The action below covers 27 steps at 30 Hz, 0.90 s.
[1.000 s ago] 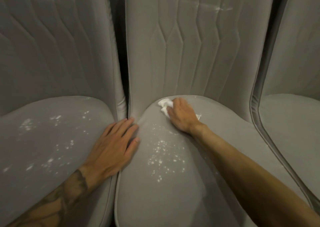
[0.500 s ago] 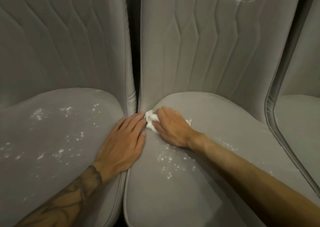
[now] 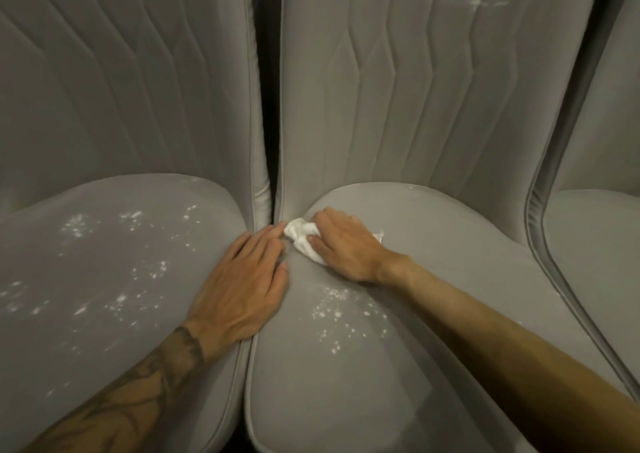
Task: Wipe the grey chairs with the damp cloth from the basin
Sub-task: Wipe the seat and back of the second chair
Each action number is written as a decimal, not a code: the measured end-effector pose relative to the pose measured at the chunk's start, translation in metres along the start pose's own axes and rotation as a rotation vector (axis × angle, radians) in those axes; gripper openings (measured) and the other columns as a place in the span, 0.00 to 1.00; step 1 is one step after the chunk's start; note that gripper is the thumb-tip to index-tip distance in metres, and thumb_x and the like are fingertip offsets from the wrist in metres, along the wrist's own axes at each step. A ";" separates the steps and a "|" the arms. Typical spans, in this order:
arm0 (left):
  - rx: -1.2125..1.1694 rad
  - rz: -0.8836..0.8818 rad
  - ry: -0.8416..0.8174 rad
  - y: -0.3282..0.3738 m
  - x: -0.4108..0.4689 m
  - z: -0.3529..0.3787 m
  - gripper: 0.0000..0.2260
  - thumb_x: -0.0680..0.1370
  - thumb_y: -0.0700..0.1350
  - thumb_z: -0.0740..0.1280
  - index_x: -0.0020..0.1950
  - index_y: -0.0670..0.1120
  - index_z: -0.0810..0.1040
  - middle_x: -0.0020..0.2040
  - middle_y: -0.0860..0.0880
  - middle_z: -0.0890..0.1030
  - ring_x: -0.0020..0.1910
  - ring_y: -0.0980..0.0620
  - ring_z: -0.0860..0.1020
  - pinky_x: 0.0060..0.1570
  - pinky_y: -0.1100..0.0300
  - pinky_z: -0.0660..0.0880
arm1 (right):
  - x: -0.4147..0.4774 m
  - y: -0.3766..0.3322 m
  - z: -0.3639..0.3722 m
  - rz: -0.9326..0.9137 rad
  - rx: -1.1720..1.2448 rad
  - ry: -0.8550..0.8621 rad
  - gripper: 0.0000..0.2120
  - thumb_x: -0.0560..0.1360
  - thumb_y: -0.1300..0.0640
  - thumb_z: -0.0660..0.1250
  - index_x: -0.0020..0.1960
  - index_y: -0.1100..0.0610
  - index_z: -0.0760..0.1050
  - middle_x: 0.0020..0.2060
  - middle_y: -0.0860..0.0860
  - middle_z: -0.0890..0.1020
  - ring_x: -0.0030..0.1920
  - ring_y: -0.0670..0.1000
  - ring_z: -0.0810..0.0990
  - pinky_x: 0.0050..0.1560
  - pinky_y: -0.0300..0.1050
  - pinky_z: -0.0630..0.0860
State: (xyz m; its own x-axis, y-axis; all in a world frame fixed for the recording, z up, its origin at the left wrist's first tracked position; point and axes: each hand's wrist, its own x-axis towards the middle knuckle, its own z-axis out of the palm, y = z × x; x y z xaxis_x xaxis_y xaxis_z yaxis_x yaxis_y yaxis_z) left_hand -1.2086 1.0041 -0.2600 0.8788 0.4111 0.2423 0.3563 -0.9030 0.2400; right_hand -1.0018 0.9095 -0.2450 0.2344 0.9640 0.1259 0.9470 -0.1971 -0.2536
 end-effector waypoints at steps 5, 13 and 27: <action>-0.002 0.024 -0.009 -0.001 0.001 0.003 0.18 0.83 0.49 0.53 0.67 0.46 0.74 0.79 0.46 0.70 0.77 0.49 0.69 0.80 0.50 0.60 | -0.023 -0.018 0.006 -0.048 0.036 0.051 0.12 0.83 0.48 0.54 0.56 0.56 0.69 0.53 0.55 0.74 0.51 0.57 0.71 0.54 0.54 0.66; 0.017 0.056 0.025 -0.003 -0.001 0.001 0.11 0.82 0.51 0.54 0.58 0.49 0.72 0.78 0.46 0.71 0.75 0.47 0.71 0.77 0.47 0.65 | -0.028 0.053 -0.029 0.220 -0.101 0.020 0.14 0.84 0.49 0.55 0.60 0.60 0.70 0.58 0.59 0.74 0.57 0.61 0.73 0.58 0.54 0.66; 0.119 0.117 0.068 -0.005 0.000 0.008 0.12 0.83 0.50 0.56 0.60 0.45 0.73 0.76 0.41 0.73 0.72 0.42 0.74 0.73 0.44 0.68 | -0.087 0.077 -0.038 0.439 -0.118 0.113 0.15 0.84 0.48 0.53 0.58 0.59 0.70 0.56 0.58 0.75 0.56 0.61 0.73 0.56 0.54 0.66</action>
State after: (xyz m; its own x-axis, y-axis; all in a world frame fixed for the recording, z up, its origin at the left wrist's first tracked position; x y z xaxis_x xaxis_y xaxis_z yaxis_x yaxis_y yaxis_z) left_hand -1.2076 1.0074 -0.2682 0.8945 0.3059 0.3261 0.2911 -0.9520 0.0945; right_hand -0.9408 0.8032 -0.2388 0.6347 0.7606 0.1368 0.7699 -0.6071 -0.1967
